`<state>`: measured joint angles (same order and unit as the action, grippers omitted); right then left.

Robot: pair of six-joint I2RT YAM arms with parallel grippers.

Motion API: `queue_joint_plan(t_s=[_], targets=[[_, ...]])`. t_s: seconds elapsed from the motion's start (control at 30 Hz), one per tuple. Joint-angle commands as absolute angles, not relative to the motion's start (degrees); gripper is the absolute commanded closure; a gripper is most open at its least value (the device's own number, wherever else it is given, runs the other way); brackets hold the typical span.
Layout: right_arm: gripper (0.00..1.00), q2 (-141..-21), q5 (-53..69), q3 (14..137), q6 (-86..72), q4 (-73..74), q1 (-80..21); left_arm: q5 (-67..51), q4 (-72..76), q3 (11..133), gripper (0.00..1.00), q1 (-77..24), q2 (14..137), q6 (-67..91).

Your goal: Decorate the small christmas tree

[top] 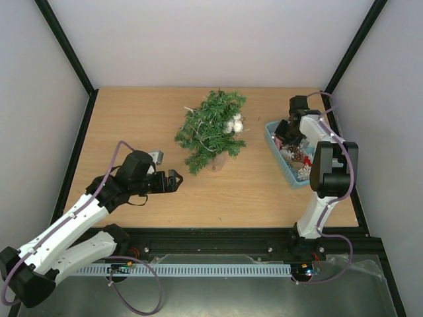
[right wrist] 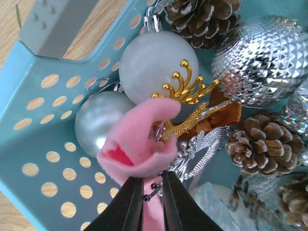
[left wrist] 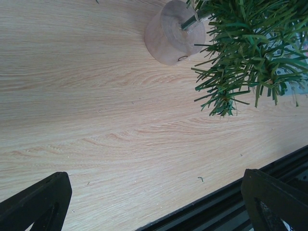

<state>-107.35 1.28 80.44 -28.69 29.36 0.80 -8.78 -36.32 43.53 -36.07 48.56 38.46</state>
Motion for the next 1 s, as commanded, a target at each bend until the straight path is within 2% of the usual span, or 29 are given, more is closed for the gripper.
queue_joint_plan(t_s=[0.0,0.07,0.13,0.67,0.97], targets=[[0.87,-108.77,0.24,80.80,-28.48,31.19,1.05,-9.50,-36.74,43.14,0.00,-35.51,47.64,37.29],[0.95,-108.58,0.22,80.70,-28.48,31.50,1.05,-9.49,-37.15,43.42,0.01,-35.43,47.55,37.20],[0.98,-107.57,-0.04,80.15,-28.28,31.40,1.05,-9.49,-37.42,43.61,0.01,-35.36,47.32,37.23],[0.99,-95.43,-2.11,80.44,-28.64,35.14,1.05,-9.48,-39.71,45.39,0.00,-35.40,44.39,38.15],[0.99,-79.91,0.16,79.69,-30.86,36.59,1.05,-9.75,-42.24,47.70,0.01,-35.33,41.31,38.98]])
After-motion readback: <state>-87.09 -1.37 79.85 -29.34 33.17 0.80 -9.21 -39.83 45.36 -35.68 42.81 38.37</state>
